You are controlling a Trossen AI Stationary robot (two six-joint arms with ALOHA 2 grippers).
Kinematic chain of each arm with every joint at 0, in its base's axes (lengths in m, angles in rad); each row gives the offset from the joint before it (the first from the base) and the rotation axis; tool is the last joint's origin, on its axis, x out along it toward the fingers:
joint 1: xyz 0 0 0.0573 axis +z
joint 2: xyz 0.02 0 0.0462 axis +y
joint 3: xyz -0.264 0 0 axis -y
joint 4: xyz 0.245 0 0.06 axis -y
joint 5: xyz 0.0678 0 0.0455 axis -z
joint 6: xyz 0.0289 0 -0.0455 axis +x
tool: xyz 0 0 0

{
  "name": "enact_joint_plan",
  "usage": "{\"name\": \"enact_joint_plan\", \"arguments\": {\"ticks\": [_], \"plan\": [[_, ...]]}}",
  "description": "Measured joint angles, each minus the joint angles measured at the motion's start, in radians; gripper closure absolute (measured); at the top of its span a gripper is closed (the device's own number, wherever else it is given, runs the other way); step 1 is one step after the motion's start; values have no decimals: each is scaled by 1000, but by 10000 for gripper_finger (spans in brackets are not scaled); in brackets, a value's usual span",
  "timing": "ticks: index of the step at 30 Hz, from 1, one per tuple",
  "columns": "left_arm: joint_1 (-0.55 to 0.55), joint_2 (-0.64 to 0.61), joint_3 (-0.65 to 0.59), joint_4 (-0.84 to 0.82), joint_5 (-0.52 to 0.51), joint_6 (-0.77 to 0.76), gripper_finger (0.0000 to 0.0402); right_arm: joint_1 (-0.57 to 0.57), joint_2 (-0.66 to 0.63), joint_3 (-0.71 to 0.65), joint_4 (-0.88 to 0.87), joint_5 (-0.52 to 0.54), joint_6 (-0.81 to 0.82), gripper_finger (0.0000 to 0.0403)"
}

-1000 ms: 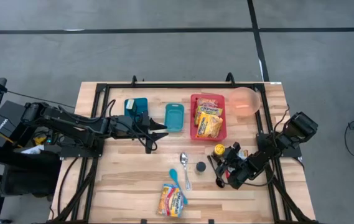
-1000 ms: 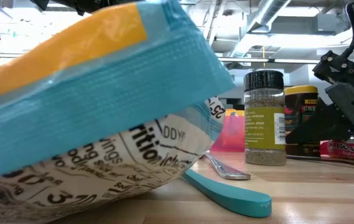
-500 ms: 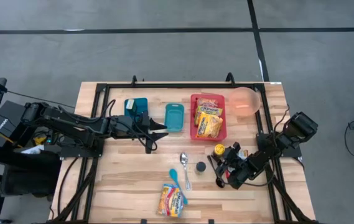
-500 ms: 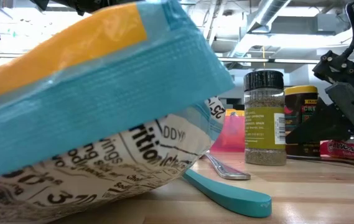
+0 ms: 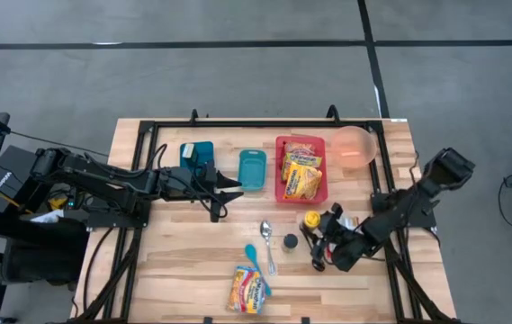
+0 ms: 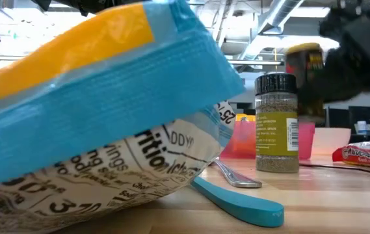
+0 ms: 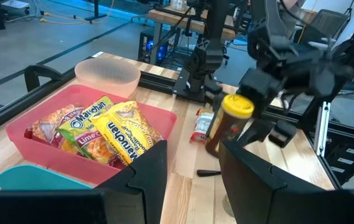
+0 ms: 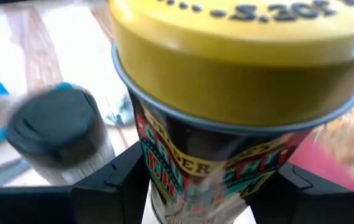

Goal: Pick & Place Food Item
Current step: Put the yellow spice bottle into the blue bin

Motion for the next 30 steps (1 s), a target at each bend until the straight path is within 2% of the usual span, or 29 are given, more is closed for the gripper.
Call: {"name": "enact_joint_plan", "arguments": {"ticks": [8,14,23,30], "plan": [[0,0,0,0,0,0,262,-81,-174,25,-30,-48,-201,199],[0,0,0,8,0,9,262,-176,-275,25,2,-178,-333,199],[0,0,0,16,11,18,262,-353,-281,25,176,-429,-490,199],[-10,12,0,30,35,69,262,-438,-254,25,276,-547,-530,198]]}}
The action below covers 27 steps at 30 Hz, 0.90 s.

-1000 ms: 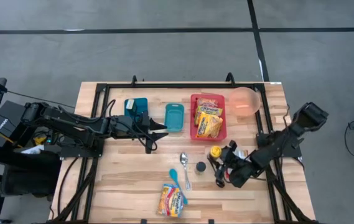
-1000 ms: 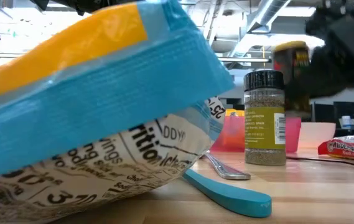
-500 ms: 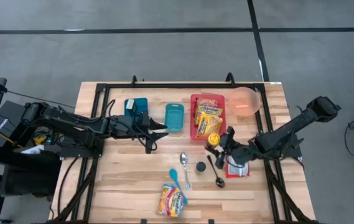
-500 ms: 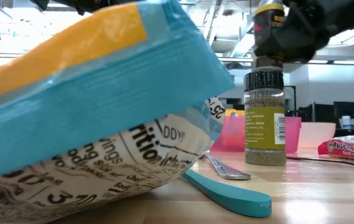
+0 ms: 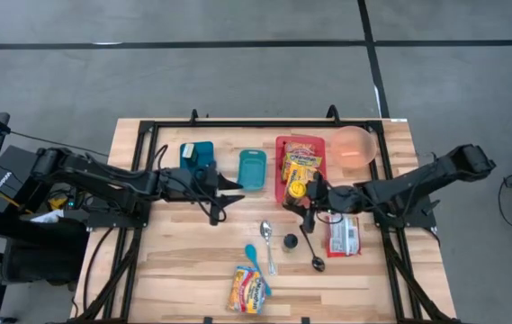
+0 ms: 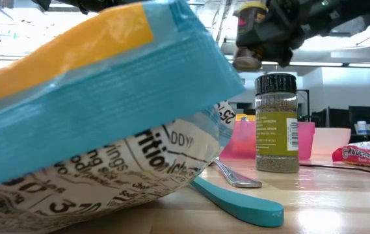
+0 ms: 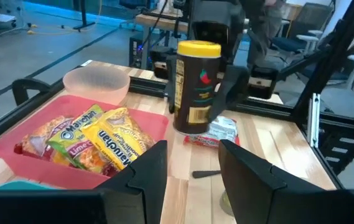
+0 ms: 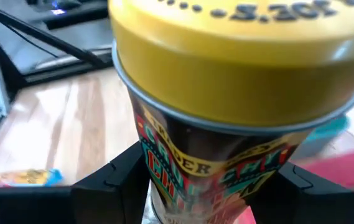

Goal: Pick & Place Food Item
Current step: Put the yellow spice bottle into the blue bin

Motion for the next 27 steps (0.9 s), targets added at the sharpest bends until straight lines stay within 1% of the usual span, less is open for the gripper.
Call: {"name": "enact_joint_plan", "arguments": {"ticks": [4,6,11,14,19,27], "plan": [[-6,33,1,32,0,3,262,-31,33,-1,81,-62,-39,196],[-6,49,-1,18,0,3,262,-49,56,1,124,-91,-45,197],[-6,84,0,25,2,3,262,-86,120,19,147,-143,-52,198],[-6,100,0,20,30,3,262,-103,168,52,150,-178,-59,198],[-7,107,0,22,69,3,262,-111,254,110,148,-207,-73,198],[-7,107,0,23,71,3,262,-108,338,177,146,-229,-77,198]]}}
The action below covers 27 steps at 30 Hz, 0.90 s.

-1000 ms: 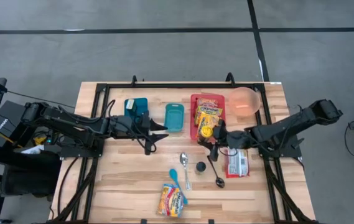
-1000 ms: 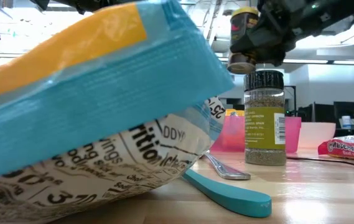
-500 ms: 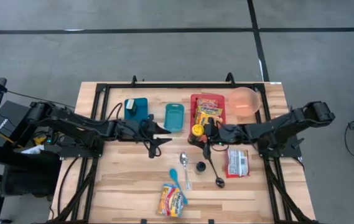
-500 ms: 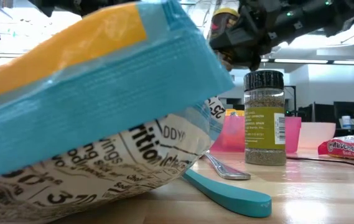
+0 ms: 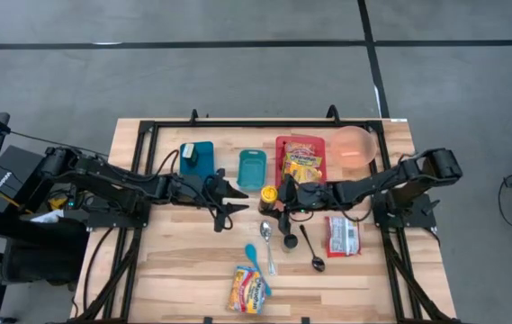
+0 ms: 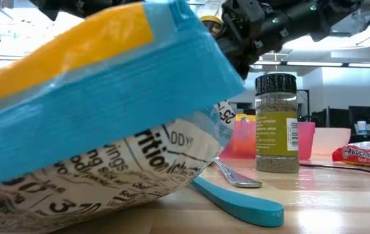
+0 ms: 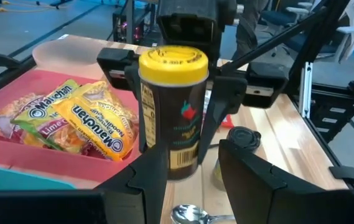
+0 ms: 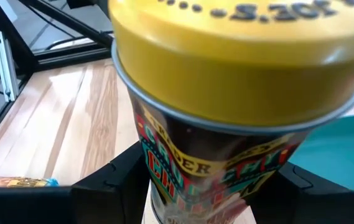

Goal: Pick & Place Food Item
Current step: Put the yellow spice bottle into the blue bin

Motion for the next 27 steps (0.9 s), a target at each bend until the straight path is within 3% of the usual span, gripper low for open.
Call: {"name": "enact_joint_plan", "arguments": {"ticks": [27], "plan": [[1,-1,0,53,-7,-1,262,1,0,10,-19,0,0,195]]}}
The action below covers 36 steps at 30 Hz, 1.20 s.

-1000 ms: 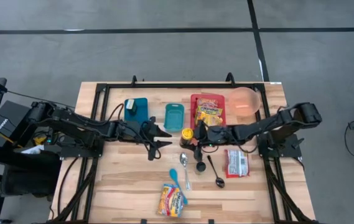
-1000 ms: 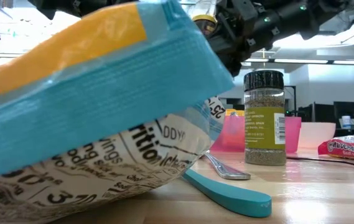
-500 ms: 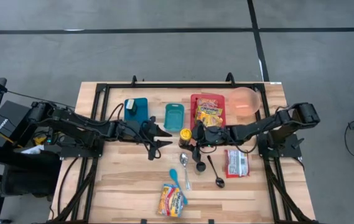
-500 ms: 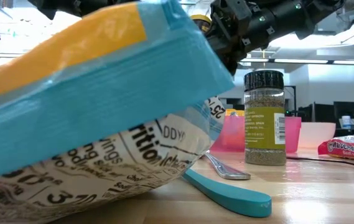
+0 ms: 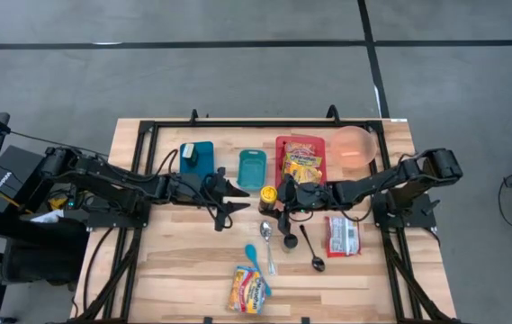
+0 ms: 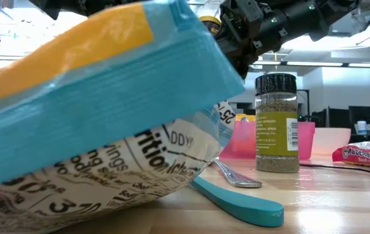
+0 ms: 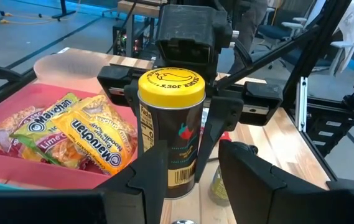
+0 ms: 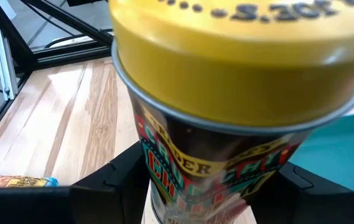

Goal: Pick & Place Food Item
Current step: Put the yellow spice bottle into the blue bin

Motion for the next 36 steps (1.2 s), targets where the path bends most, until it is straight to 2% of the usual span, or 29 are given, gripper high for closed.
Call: {"name": "enact_joint_plan", "arguments": {"ticks": [7,10,16,20,27,32,36], "plan": [[0,0,0,-11,24,1,247,0,0,0,0,0,0,193],[0,0,0,-31,40,-8,205,0,0,0,-1,0,0,193],[17,-1,0,-55,41,-18,92,0,0,-1,-3,-1,0,193],[17,-1,0,-39,40,20,52,-1,0,-1,-3,-33,9,193],[17,36,1,-13,40,-21,33,-5,0,-1,27,-48,11,193],[23,109,1,116,42,-33,33,-5,6,-1,62,-49,11,193],[26,117,1,168,59,-34,33,-4,6,-1,61,-57,11,193]]}}
